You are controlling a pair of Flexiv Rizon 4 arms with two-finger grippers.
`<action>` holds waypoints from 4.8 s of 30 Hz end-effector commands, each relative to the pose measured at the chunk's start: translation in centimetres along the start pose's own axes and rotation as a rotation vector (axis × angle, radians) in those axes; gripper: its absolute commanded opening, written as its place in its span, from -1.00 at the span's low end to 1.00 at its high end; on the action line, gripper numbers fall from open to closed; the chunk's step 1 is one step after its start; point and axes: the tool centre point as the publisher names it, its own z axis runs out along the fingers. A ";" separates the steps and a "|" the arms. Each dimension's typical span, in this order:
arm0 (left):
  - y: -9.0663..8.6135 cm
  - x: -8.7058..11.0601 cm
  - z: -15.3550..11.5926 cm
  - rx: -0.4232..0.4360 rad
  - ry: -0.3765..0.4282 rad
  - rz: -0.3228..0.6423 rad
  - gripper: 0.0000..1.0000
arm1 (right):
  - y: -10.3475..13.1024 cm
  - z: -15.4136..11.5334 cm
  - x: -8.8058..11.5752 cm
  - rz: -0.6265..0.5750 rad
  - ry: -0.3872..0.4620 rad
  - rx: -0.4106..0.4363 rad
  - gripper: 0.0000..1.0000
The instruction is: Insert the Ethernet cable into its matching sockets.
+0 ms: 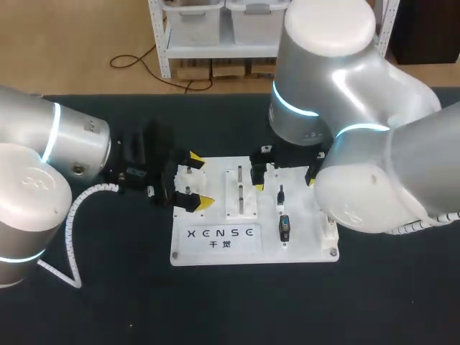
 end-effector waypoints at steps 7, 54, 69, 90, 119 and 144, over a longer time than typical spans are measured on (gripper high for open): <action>-0.1 0.2 0.0 -0.004 -0.008 0.002 1.00 | 0.4 0.8 0.5 0.003 0.027 0.004 1.00; -0.1 0.2 0.0 -0.004 -0.008 0.002 1.00 | -0.1 0.9 0.4 -0.079 0.047 0.001 -1.00; -0.1 0.2 0.0 -0.004 -0.008 0.002 1.00 | -4.6 -1.8 -0.7 -0.033 0.041 0.011 -1.00; -0.1 0.2 0.0 -0.004 -0.008 0.002 1.00 | -7.1 0.0 0.6 0.005 0.084 0.038 -1.00; -0.1 0.2 0.0 -0.004 -0.008 0.002 1.00 | -7.2 0.9 0.7 -0.018 0.090 0.061 -1.00; -0.1 0.2 0.0 -0.004 -0.008 0.002 1.00 | -7.0 0.5 1.1 -0.031 0.087 0.064 -1.00</action>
